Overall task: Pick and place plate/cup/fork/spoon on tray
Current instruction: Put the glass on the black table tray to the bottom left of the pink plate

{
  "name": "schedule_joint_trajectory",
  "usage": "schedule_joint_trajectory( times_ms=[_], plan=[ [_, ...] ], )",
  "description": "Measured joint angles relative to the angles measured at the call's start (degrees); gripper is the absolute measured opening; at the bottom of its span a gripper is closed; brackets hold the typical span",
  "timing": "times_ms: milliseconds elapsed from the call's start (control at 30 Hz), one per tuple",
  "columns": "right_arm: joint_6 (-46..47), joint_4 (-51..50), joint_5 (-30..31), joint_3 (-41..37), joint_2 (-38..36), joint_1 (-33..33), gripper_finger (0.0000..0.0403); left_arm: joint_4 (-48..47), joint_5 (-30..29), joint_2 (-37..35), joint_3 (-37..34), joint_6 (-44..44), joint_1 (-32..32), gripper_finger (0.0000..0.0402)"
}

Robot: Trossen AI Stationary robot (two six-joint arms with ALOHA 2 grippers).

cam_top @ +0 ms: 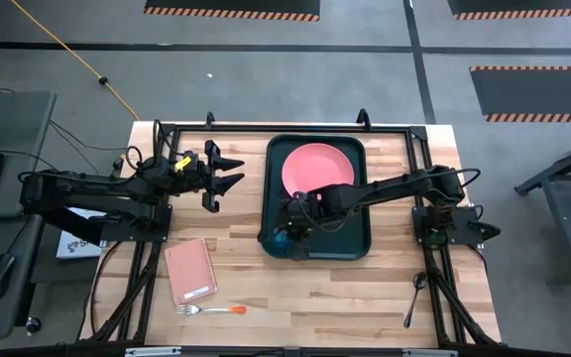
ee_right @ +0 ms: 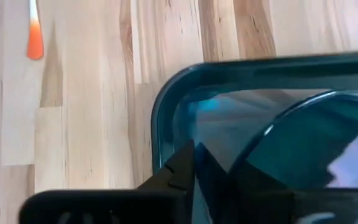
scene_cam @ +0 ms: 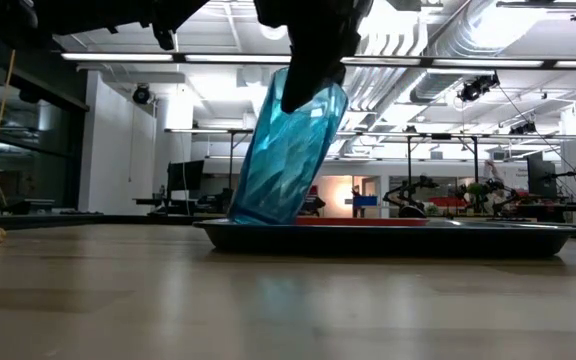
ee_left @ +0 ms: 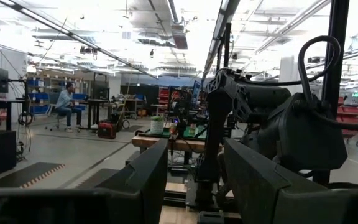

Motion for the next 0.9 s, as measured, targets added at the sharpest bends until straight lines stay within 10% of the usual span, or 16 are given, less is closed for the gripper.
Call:
schedule_joint_trajectory(
  times_ms=[533,900],
  plan=[
    [-5.4,2.1,3.0,0.0,-0.7,0.0,0.0198,-0.1,0.0,0.0,0.0,-0.4,0.0,0.0149],
    [-5.1,1.8,2.7,0.0,-0.7,0.1,0.0061,-0.1,0.0,0.0,0.0,-0.4,0.0,0.0149]
  ],
)
